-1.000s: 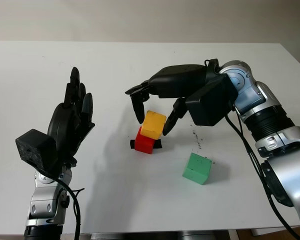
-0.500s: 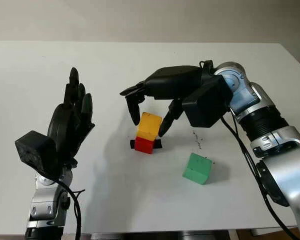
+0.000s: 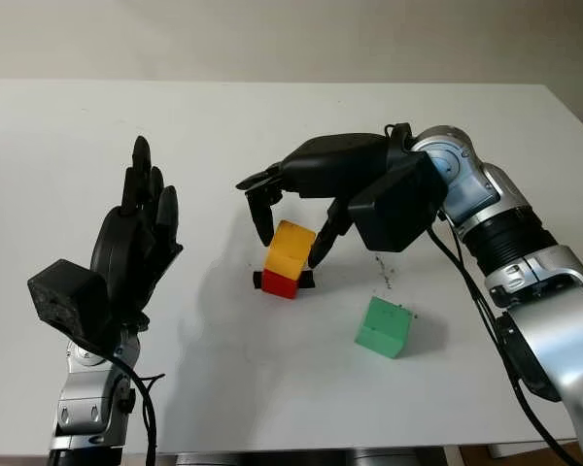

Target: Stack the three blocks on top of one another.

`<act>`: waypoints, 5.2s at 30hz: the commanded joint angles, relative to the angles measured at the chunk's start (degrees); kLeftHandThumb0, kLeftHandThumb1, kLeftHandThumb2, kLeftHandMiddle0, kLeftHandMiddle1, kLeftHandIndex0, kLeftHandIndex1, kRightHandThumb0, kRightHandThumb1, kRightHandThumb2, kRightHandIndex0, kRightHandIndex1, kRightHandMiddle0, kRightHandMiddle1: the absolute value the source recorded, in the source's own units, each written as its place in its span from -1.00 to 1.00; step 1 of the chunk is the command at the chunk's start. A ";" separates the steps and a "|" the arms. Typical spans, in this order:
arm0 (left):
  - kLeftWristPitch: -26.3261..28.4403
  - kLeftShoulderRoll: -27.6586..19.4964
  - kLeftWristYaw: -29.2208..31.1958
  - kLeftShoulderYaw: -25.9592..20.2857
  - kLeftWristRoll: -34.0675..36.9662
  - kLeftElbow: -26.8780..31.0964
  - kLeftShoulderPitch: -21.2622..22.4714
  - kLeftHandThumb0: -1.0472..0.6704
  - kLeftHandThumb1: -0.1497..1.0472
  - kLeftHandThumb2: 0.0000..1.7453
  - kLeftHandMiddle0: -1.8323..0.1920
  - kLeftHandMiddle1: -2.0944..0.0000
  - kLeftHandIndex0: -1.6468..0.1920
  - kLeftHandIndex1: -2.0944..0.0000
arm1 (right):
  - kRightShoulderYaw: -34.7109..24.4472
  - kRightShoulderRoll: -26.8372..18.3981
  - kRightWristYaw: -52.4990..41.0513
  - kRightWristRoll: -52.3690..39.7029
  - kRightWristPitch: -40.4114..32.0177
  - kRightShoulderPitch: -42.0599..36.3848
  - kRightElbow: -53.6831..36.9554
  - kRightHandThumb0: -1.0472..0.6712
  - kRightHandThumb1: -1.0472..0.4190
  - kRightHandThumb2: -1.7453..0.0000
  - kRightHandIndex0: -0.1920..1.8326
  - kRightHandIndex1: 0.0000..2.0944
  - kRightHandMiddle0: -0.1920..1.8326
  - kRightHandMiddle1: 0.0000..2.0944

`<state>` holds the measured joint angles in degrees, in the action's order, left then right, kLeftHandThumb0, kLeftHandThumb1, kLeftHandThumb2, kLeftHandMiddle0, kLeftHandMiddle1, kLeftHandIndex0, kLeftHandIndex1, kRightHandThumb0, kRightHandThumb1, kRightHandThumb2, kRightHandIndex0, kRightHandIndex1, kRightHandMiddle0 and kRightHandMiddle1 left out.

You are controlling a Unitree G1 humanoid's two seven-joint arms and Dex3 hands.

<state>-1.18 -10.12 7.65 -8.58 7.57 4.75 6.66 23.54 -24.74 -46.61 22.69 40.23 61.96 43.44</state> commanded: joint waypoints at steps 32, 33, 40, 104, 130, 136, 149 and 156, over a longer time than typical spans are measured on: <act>-0.90 1.01 -0.62 0.36 -0.74 -0.07 -0.13 -0.71 1.00 -0.30 1.00 0.96 0.99 0.98 | -9.62 -15.63 2.01 -8.10 -0.66 -5.57 -17.20 -0.49 -0.76 0.94 -1.00 -1.00 -0.91 -0.93; -0.94 0.95 -0.59 0.28 -0.67 -0.13 -0.15 -0.71 1.00 -0.30 1.00 0.97 1.00 0.98 | -11.44 -17.21 1.39 -10.57 -1.37 -7.27 -19.17 -0.51 -0.77 0.94 -1.00 -1.00 -0.89 -0.92; -0.38 0.52 0.17 -0.27 0.01 -0.23 -0.07 -0.71 1.00 -0.30 1.00 0.97 1.00 0.97 | -22.39 -26.30 1.03 -19.16 -3.99 -21.80 -29.90 -0.48 -0.83 0.92 -0.98 -0.98 -0.69 -0.84; 0.76 -0.76 1.88 -0.96 0.77 0.89 0.33 -0.72 1.00 -0.33 0.99 0.96 1.00 0.98 | -19.18 -29.05 17.08 2.32 14.83 -44.76 -36.56 -0.36 -0.81 0.94 -0.96 -0.95 -0.45 -0.92; 0.51 -0.80 1.65 -0.54 0.42 0.99 -0.13 -0.70 1.00 -0.32 1.00 0.97 1.00 0.99 | -14.34 -26.97 16.94 1.00 13.56 -38.76 -34.45 -0.33 -0.77 0.94 -0.82 -0.94 -0.25 -0.53; 0.68 -0.64 1.62 -0.41 0.62 1.11 -0.16 -0.69 1.00 -0.31 1.00 0.97 1.00 1.00 | -13.69 -27.00 16.14 0.04 13.56 -38.49 -34.08 -0.30 -0.78 0.94 -0.78 -0.94 -0.40 -0.14; 0.60 -0.51 1.21 -0.24 0.07 0.82 0.03 -0.70 1.00 -0.32 1.00 0.97 1.00 1.00 | -12.42 -27.03 13.10 -1.52 12.11 -38.11 -34.56 -0.30 -0.76 0.95 -0.78 -0.95 -0.44 -0.13; 0.72 -0.47 1.25 -0.15 0.17 0.80 0.11 -0.70 1.00 -0.32 1.00 0.98 1.00 1.00 | -12.06 -27.65 9.65 -1.50 9.97 -38.24 -36.15 -0.38 -0.61 0.94 -0.86 -0.96 -0.56 -0.52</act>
<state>-0.06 -10.62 9.00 -8.83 7.85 5.00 6.68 11.31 -51.35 -36.48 21.40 50.77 23.18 8.29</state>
